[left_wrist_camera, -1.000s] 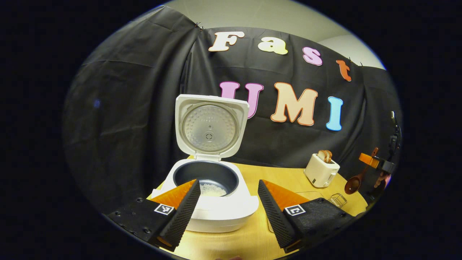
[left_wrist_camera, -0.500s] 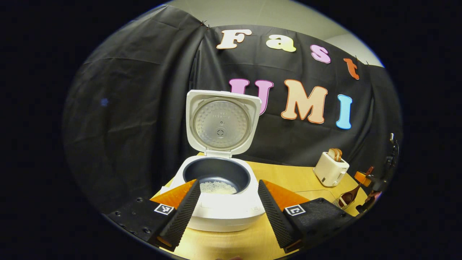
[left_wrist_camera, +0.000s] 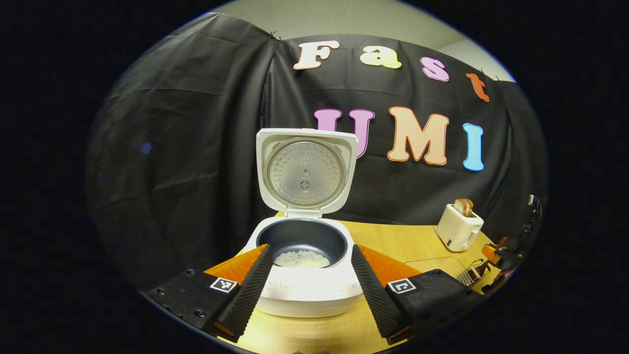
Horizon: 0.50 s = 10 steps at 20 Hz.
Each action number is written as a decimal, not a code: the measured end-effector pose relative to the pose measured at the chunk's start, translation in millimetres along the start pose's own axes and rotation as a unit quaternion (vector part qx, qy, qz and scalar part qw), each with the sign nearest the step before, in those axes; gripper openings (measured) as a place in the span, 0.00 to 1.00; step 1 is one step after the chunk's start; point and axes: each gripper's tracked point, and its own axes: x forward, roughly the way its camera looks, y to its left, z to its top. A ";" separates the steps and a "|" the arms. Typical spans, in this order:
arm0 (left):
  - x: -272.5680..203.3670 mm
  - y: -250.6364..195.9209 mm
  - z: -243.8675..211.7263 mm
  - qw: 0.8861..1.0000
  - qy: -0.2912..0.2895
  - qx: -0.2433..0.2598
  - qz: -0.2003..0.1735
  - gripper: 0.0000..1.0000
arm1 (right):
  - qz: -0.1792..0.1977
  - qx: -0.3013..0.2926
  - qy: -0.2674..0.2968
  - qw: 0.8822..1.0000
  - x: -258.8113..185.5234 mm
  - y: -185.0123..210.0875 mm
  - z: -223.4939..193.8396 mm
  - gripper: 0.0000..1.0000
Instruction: Close the left gripper, press the button to open the rice cooker; take a wooden spoon from the chopstick holder with the right hand, scoop a spoonful of rice and pour it into the rice cooker, then put the wooden spoon back into the chopstick holder.
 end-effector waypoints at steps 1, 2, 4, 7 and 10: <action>-1.0 -1.2 2.5 1.000 -0.003 0.001 0.002 0.92 | 0.002 0.001 -0.006 1.000 -0.9 -1.2 1.5 0.27; -2.0 -1.9 4.2 1.000 -0.005 0.001 0.004 0.92 | 0.003 0.002 -0.007 1.000 -1.8 -4.2 4.0 0.36; -3.9 -4.7 7.9 1.000 -0.009 -0.002 0.009 0.95 | 0.006 0.004 -0.006 1.000 -7.9 -7.8 8.2 0.56; -8.2 -8.5 14.6 1.000 -0.011 -0.006 0.020 0.95 | 0.013 -0.007 -0.001 1.000 -24.4 -12.8 15.8 0.86; -10.2 -11.5 25.4 0.999 -0.015 -0.006 0.033 0.95 | 0.023 -0.013 0.001 1.000 -47.6 -16.8 27.3 0.95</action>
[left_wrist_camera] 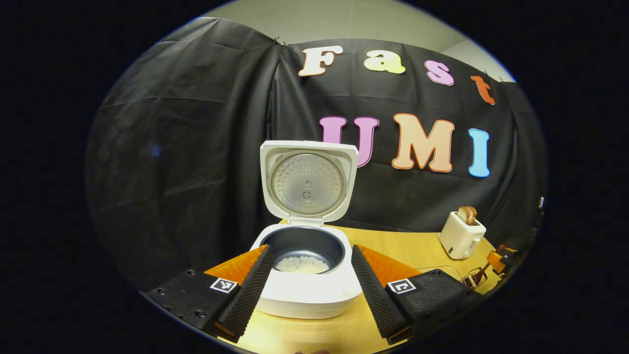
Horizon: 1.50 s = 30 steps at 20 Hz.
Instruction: Close the left gripper, press the button to open the rice cooker; take a wooden spoon from the chopstick holder with the right hand, scoop a spoonful of rice and pour it into the rice cooker, then put the wooden spoon back into the chopstick holder.
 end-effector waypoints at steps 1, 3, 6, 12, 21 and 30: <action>0.6 -2.2 5.8 1.000 -0.004 -0.004 0.003 0.95 | 0.003 0.001 0.002 1.000 -7.7 -1.3 3.7 0.96; 3.4 -6.9 16.5 1.000 -0.015 -0.019 0.005 0.95 | 0.009 0.005 0.005 1.000 -21.4 -4.8 10.0 0.96; 14.3 -5.6 34.1 0.999 -0.026 -0.043 0.010 0.97 | 0.017 0.008 0.008 1.000 -38.4 -9.3 22.0 0.96; 56.3 10.2 85.6 0.996 -0.045 -0.070 -0.022 0.94 | -0.031 0.016 -0.006 0.999 -62.4 -22.4 48.0 0.93; 147.6 17.8 175.5 0.993 -0.085 0.003 -0.081 0.93 | -0.103 0.006 -0.017 0.995 -106.3 0.8 69.2 0.96; 264.4 14.4 182.2 0.994 -0.047 0.025 -0.092 0.93 | -0.165 -0.015 -0.027 0.986 -165.8 2.7 87.5 0.96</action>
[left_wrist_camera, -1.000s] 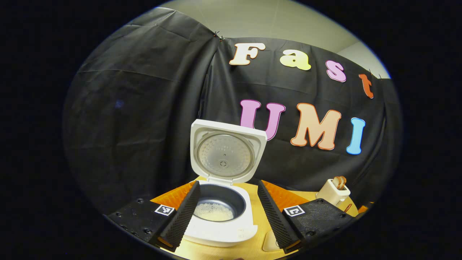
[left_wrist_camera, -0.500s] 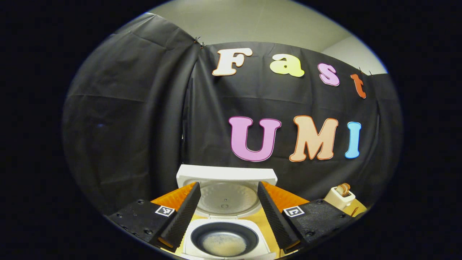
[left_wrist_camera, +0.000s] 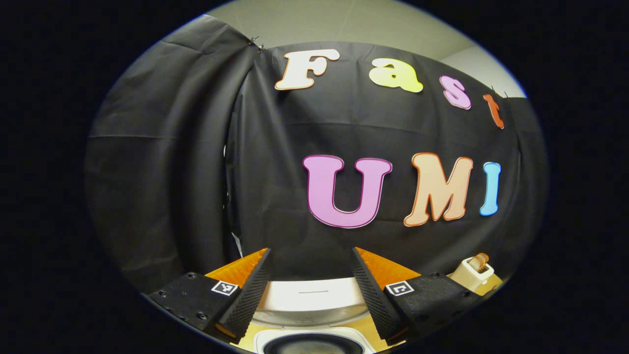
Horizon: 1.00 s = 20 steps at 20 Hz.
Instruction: Close the left gripper, press the button to open the rice cooker; take a wooden spoon from the chopstick holder with the right hand, scoop a spoonful of rice and pour it into the rice cooker, then put the wooden spoon back into the chopstick holder.
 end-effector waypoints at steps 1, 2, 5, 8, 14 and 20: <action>8.3 1.0 -6.0 1.000 0.010 0.000 -0.001 0.93 | -0.010 -0.003 0.000 1.000 -5.9 -5.0 0.1 0.96; 12.4 0.4 -10.2 1.000 0.019 -0.004 -0.002 0.93 | -0.016 -0.003 0.000 1.000 -10.6 -7.8 0.6 0.96; 19.1 -1.9 -10.0 1.000 0.017 0.002 -0.010 0.92 | -0.032 -0.001 0.002 0.999 -20.7 -14.6 -0.2 0.95; 17.0 -1.4 -13.7 1.000 0.025 0.006 -0.013 0.93 | -0.039 0.000 0.004 0.999 -25.3 -17.9 -1.7 0.93; -2.2 -3.7 -18.3 0.999 0.026 0.008 -0.016 0.93 | -0.028 0.005 -0.001 1.000 -21.1 -16.3 1.7 0.93; -38.8 -10.4 -29.4 1.000 0.015 0.011 -0.013 0.93 | -0.007 0.005 -0.006 1.000 -10.5 -20.4 4.5 0.95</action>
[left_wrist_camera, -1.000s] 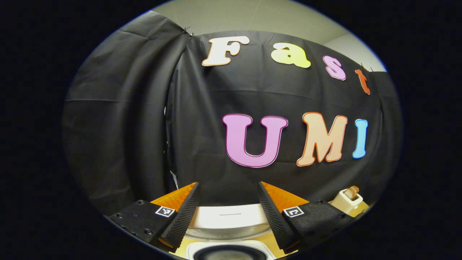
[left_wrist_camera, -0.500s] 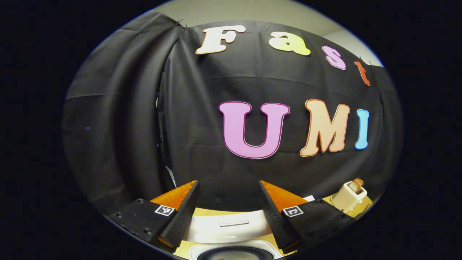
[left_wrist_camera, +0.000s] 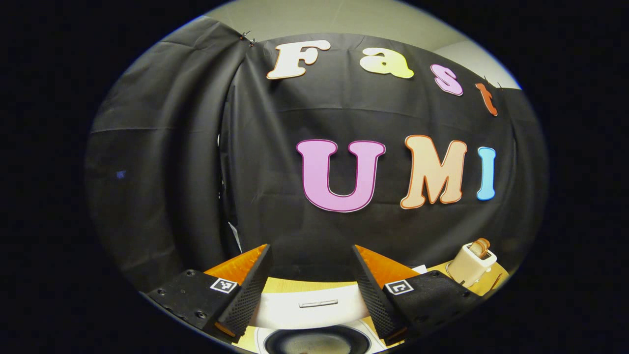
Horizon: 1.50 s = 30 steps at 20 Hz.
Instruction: Close the left gripper, press the button to open the rice cooker; take a wooden spoon from the chopstick holder with the right hand, scoop a spoonful of rice and pour it into the rice cooker, then put the wooden spoon back into the chopstick holder.
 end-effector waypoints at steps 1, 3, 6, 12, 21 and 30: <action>-7.7 -1.6 -4.5 1.000 0.002 0.002 0.002 0.93 | 0.004 0.000 -0.002 1.000 1.8 -1.3 1.4 0.95; -26.0 -5.8 -15.2 1.000 0.005 -0.001 0.004 0.93 | 0.013 -0.004 -0.007 1.000 4.7 -1.7 5.4 0.93; -55.0 -10.3 -38.4 1.000 0.010 -0.007 0.003 0.93 | 0.027 -0.008 -0.009 1.000 9.9 -1.5 7.9 0.93; -106.8 -24.7 -112.3 0.998 0.049 -0.038 -0.011 0.92 | 0.051 -0.007 -0.014 0.999 15.6 8.0 14.3 0.93; -123.6 -27.7 -156.6 0.999 0.042 -0.029 -0.010 0.92 | 0.108 -0.007 -0.046 0.993 18.3 42.6 47.8 0.96; -130.5 -29.4 -188.8 0.999 0.054 -0.002 -0.004 0.92 | 0.123 -0.014 -0.041 0.991 17.7 50.4 47.7 0.96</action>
